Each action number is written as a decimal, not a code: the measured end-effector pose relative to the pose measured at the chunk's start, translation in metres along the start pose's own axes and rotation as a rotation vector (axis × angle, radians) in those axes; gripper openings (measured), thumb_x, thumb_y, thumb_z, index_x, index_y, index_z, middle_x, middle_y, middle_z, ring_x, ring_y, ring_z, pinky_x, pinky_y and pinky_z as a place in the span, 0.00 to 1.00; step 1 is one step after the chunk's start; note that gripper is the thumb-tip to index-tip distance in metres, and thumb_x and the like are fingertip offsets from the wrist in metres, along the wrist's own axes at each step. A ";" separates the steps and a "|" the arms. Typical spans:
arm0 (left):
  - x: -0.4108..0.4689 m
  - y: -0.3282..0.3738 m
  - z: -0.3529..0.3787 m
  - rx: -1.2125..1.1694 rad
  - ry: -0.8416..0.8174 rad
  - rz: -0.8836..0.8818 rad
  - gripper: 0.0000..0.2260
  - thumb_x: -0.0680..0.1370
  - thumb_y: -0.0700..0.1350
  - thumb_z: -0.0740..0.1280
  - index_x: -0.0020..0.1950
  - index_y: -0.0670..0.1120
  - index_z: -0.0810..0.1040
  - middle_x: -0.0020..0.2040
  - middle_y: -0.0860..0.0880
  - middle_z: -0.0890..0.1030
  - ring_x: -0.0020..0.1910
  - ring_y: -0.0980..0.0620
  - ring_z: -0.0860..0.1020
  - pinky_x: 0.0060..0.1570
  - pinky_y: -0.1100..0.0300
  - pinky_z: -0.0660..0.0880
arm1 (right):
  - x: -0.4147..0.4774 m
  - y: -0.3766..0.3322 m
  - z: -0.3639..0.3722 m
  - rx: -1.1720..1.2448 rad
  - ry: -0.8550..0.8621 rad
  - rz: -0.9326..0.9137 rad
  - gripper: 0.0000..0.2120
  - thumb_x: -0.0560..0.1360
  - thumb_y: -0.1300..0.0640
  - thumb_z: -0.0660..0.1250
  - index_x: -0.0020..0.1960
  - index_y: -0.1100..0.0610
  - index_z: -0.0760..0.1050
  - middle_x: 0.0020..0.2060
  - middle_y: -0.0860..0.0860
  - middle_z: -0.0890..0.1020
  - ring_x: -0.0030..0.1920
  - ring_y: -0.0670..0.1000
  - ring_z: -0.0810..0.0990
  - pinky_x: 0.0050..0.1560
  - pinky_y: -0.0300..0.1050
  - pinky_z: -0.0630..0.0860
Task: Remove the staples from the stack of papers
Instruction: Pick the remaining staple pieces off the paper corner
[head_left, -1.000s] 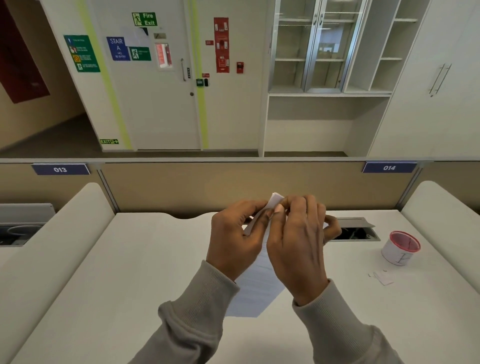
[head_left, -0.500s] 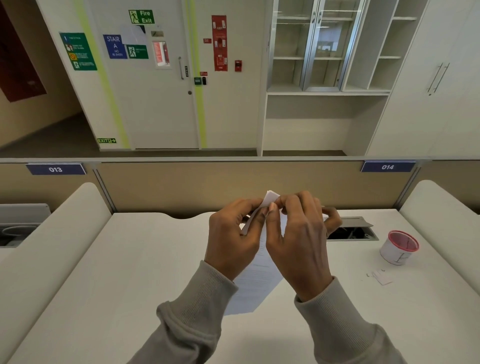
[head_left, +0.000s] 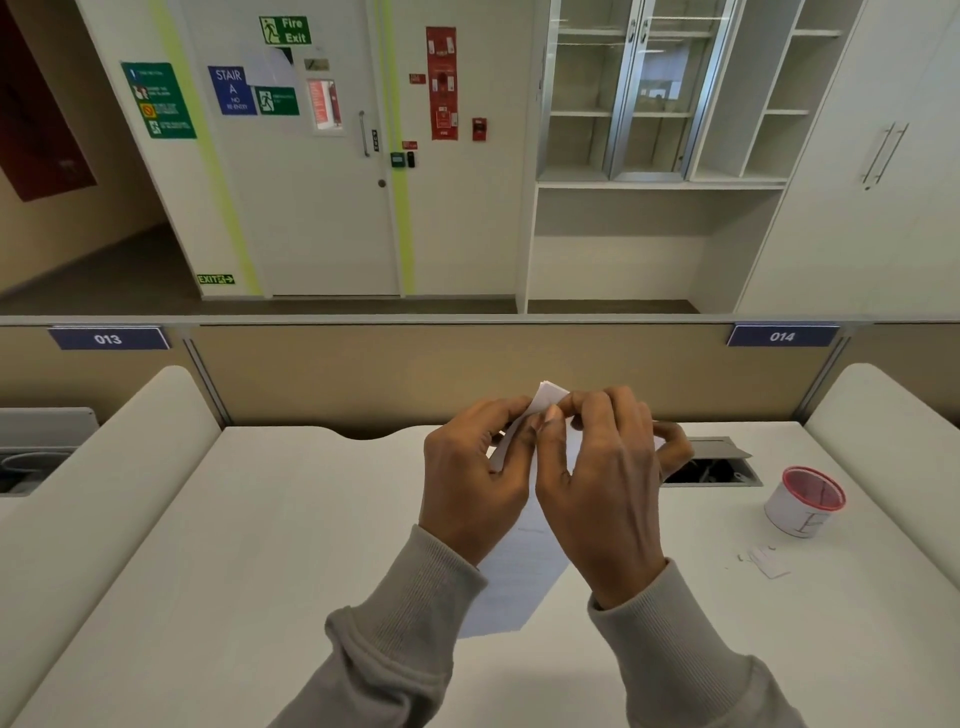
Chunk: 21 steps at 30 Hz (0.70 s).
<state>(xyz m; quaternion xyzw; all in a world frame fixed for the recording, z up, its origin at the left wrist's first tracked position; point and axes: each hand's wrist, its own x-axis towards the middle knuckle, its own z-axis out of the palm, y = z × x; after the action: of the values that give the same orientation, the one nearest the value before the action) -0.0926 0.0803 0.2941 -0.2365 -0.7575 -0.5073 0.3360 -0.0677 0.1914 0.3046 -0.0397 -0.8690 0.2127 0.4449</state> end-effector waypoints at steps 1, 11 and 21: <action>0.001 -0.001 0.000 0.002 -0.001 0.000 0.12 0.77 0.45 0.70 0.58 0.42 0.83 0.51 0.49 0.86 0.47 0.56 0.82 0.48 0.69 0.79 | 0.001 0.001 0.000 -0.025 0.004 -0.020 0.06 0.78 0.50 0.60 0.45 0.51 0.73 0.42 0.47 0.76 0.45 0.49 0.74 0.56 0.55 0.62; 0.010 -0.010 0.009 0.007 -0.001 0.015 0.11 0.77 0.44 0.70 0.57 0.42 0.83 0.50 0.49 0.86 0.46 0.54 0.83 0.48 0.62 0.81 | 0.019 0.012 0.006 0.018 -0.090 -0.050 0.08 0.75 0.49 0.59 0.43 0.51 0.73 0.40 0.46 0.75 0.42 0.47 0.73 0.54 0.53 0.61; 0.009 -0.016 0.024 0.125 0.088 0.096 0.08 0.77 0.39 0.71 0.55 0.39 0.84 0.49 0.46 0.85 0.46 0.54 0.82 0.51 0.66 0.78 | 0.027 0.009 0.008 0.482 -0.227 0.395 0.08 0.75 0.54 0.65 0.37 0.51 0.74 0.32 0.46 0.78 0.35 0.48 0.77 0.49 0.61 0.76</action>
<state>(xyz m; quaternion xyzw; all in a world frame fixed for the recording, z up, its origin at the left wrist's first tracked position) -0.1167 0.0963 0.2852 -0.2285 -0.7599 -0.4525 0.4070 -0.0916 0.2035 0.3171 -0.0771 -0.8133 0.4973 0.2919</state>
